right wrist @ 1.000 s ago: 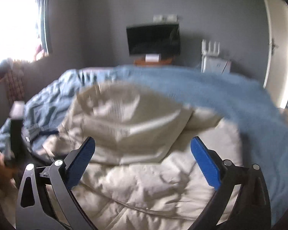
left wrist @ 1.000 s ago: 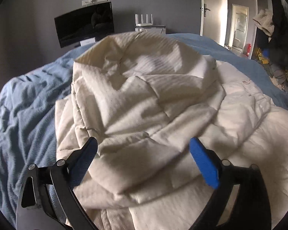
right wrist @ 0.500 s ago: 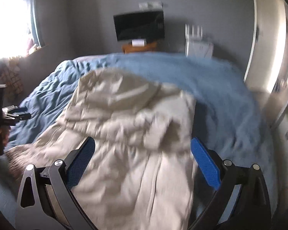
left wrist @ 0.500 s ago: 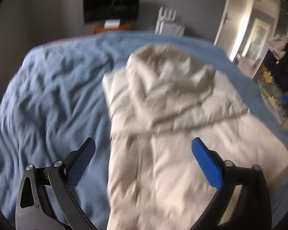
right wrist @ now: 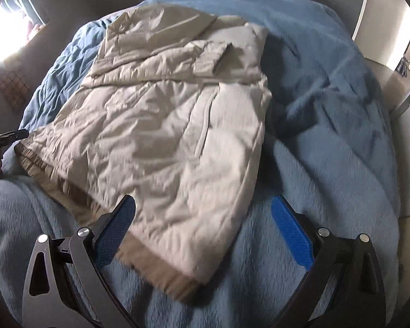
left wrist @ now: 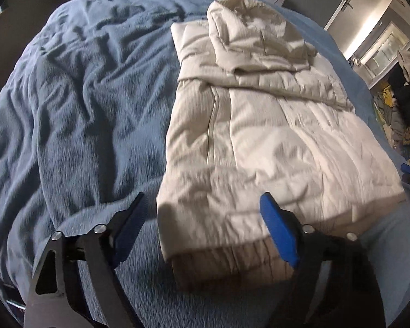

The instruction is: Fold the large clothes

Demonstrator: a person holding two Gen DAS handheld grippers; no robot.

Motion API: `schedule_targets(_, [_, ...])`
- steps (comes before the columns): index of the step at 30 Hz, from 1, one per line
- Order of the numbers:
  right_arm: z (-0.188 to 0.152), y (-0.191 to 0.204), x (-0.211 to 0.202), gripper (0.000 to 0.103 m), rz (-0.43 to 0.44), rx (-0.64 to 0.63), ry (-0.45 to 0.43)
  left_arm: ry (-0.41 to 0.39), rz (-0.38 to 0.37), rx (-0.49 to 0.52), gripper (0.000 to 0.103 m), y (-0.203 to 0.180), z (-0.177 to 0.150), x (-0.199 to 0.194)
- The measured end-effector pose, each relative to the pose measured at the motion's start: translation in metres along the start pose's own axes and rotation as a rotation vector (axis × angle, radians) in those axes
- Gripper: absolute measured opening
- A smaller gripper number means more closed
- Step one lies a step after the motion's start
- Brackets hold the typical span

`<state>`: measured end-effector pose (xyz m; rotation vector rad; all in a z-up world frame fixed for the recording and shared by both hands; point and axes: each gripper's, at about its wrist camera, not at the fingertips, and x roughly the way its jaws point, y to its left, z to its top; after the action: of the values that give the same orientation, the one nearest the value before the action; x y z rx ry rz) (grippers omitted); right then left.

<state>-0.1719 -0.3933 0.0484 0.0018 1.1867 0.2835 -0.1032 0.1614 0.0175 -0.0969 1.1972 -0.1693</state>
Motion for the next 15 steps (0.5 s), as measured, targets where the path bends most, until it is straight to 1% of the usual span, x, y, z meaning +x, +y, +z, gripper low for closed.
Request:
schedule_targets(2, [-0.006, -0.002, -0.001, 0.091, 0.007, 0.006, 0.032, 0.014, -0.001, -0.015, 0.07, 0.003, -0.004, -0.001])
schedule_targets(4, [-0.01, -0.002, 0.001, 0.09, 0.013, 0.005, 0.065, 0.036, 0.005, -0.025, 0.063, 0.005, -0.007, 0.0])
schedule_targets(5, [-0.014, -0.001, 0.002, 0.088, 0.015, -0.007, 0.077, 0.045, 0.005, -0.026, 0.057, 0.006, -0.01, 0.001])
schedule_targets(7, [-0.017, 0.002, 0.004, 0.085, 0.016, -0.031, 0.097, 0.045, 0.018, -0.016, 0.055, 0.003, -0.012, 0.001])
schedule_targets(9, [-0.019, 0.007, 0.004, 0.079, 0.026, -0.055, 0.111, 0.032, 0.043, 0.005, 0.051, -0.003, -0.013, -0.001])
schedule_targets(10, [-0.019, 0.01, 0.004, 0.078, 0.036, -0.063, 0.119, 0.028, 0.054, 0.014, 0.051, -0.005, -0.014, -0.001])
schedule_targets(12, [-0.017, 0.014, 0.001, 0.076, 0.013, -0.081, 0.106, 0.017, 0.077, 0.032, 0.049, -0.008, -0.015, -0.003])
schedule_targets(15, [-0.016, 0.016, 0.0, 0.075, 0.006, -0.095, 0.103, 0.007, 0.104, 0.057, 0.048, -0.012, -0.016, -0.003])
